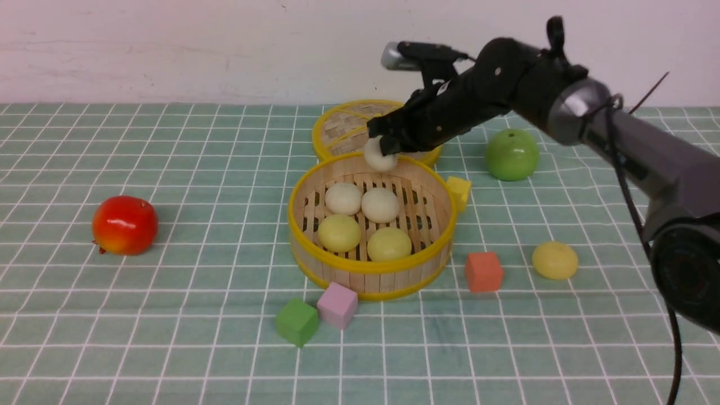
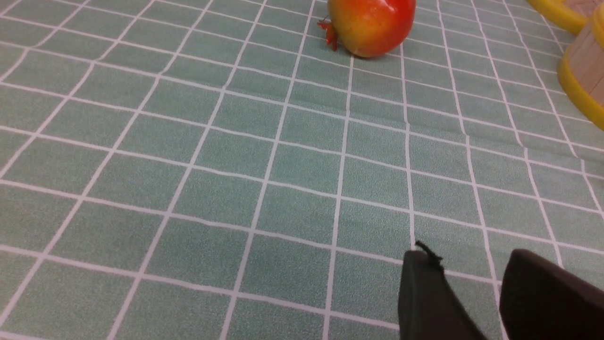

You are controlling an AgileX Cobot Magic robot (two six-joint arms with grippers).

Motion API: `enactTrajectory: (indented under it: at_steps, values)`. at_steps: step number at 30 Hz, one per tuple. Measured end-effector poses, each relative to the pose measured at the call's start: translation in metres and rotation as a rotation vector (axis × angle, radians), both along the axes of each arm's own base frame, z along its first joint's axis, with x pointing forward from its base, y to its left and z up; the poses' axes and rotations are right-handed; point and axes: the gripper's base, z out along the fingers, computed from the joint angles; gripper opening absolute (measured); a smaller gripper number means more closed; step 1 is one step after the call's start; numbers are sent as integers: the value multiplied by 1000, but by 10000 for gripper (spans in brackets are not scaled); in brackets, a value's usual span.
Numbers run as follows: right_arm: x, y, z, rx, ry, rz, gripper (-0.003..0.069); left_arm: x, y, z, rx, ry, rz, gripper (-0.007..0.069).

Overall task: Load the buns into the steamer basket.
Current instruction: Use the right arm to put the steamed stuffed bun into the steamer, then use the right arm to grab a steamed stuffed bun

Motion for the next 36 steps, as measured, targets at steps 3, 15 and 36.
enactTrajectory:
  at_steps: [3, 15, 36]
  values:
    - [2, 1, -9, 0, 10, -3, 6, 0, 0, 0, 0, 0, 0, 237]
    - [-1, 7, -21, -10, 60, 22, 15, 0, 0, 0, 0, 0, 0, 238]
    - [-7, -58, 62, 14, 160, -30, 523, 0, 0, 0, 0, 0, 0, 238]
